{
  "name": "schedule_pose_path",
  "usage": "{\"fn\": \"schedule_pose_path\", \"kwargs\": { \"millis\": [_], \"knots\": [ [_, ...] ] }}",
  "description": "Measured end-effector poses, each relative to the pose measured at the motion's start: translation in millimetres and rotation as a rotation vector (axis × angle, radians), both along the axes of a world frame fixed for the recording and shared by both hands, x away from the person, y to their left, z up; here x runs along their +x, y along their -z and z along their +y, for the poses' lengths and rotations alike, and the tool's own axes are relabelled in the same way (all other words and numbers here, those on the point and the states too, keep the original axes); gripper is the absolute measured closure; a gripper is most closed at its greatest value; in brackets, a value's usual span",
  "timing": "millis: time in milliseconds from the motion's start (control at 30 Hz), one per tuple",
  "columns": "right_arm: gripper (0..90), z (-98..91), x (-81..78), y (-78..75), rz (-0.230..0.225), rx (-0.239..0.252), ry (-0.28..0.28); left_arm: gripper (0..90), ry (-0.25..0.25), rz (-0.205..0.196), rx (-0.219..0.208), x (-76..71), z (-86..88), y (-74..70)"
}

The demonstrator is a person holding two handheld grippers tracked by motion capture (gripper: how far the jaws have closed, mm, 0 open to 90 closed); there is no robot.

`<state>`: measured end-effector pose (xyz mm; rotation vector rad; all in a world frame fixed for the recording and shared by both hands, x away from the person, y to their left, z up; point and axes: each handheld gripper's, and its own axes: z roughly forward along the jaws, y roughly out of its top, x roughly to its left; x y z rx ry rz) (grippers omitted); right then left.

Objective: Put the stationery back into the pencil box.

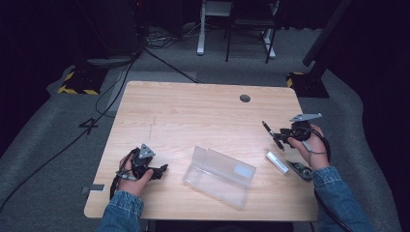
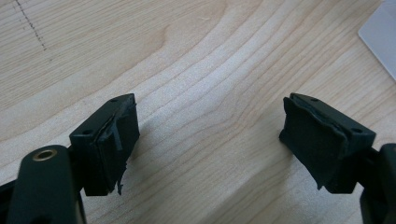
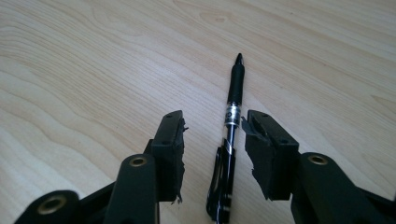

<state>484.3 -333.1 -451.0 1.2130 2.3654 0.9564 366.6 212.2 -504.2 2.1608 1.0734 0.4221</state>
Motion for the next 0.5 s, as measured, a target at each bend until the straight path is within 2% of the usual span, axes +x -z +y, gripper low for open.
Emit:
{"fn": "schedule_pose_path", "kwargs": {
  "millis": [100, 133, 167, 300, 333, 367, 500],
  "knots": [
    [60.3, 6.6, 13.3, 4.0, 0.01, -0.009, 0.008, 19.0, 0.0, 0.0, 0.001, -0.1, 0.0, 0.0],
    [60.9, 10.0, 22.0, 6.7, 0.014, -0.013, 0.016, 19.1, 0.001, 0.002, 0.002, -0.1, 0.0, -0.2],
    [60.9, 10.0, 22.0, 6.7, 0.014, -0.013, 0.016, 19.1, 0.001, 0.002, 0.002, -0.1, 0.0, -0.2],
    [61.3, 17.7, 39.9, 11.8, 0.033, -0.063, 0.031, 19.1, 0.003, 0.003, 0.002, -0.2, 0.0, -0.3],
    [61.3, 17.7, 39.9, 11.8, 0.033, -0.063, 0.031, 19.1, 0.003, 0.003, 0.002, -0.2, 0.0, -0.3],
    [62.0, 18.7, 46.3, 14.4, 0.05, -0.076, 0.041, 19.0, 0.005, 0.003, 0.003, -0.2, 0.0, -0.3],
    [63.7, 22.4, 55.7, 21.2, 0.082, -0.088, 0.051, 19.0, 0.012, 0.005, -0.001, -0.8, -0.3, -0.2]
  ]
}}
